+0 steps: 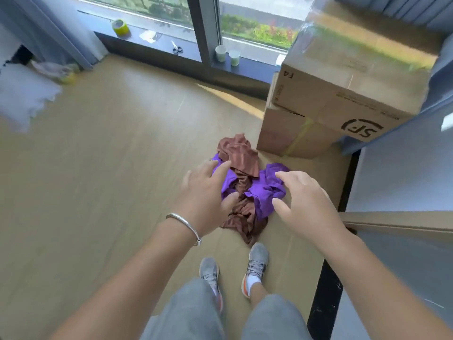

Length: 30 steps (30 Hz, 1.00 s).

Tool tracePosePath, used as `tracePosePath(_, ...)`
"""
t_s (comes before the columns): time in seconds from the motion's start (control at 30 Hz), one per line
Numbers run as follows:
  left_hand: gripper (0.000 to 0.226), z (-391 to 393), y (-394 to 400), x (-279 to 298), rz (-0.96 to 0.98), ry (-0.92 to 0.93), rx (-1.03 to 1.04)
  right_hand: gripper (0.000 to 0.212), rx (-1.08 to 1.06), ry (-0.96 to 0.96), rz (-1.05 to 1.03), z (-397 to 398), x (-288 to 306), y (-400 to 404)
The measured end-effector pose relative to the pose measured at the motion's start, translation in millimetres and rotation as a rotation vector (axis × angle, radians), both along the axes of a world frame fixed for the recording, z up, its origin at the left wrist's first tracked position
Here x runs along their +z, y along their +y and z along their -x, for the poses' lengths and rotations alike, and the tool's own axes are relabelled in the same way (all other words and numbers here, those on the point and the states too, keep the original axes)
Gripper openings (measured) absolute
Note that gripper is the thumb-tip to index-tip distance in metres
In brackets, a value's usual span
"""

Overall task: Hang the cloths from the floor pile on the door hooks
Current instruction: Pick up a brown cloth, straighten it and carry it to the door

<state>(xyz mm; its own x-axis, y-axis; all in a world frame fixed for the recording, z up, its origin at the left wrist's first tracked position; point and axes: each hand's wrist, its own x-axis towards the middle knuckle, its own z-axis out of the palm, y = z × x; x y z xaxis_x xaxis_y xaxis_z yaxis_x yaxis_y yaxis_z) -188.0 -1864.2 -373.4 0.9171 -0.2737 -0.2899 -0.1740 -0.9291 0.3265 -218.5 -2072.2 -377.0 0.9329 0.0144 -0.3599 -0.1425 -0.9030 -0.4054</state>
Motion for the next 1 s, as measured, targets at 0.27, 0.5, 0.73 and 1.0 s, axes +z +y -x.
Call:
tracePosePath(0.27, 0.063, -49.3, 1.5, -182.0, -0.063, 0.101, -0.032, 0.056, 0.042, 0.083, -0.003, -53.4, -179.2, 6.8)
tracePosePath(0.5, 0.061, -102.3, 18.7, -352.1, -0.079, 0.098, -0.040, 0.057, 0.090, 0.063, 0.036, -106.5, -345.2, 30.8)
tracePosePath(0.73, 0.064, -144.9, 28.3, -496.2, -0.114, 0.043, -0.053, 0.056, 0.194, -0.001, 0.074, -143.5, -480.5, 49.5)
tracePosePath(1.0, 0.055, -216.0, 47.1, -619.2, -0.147, -0.040, -0.036, 0.045, 0.279, -0.118, 0.062, -197.6, -602.3, 74.0)
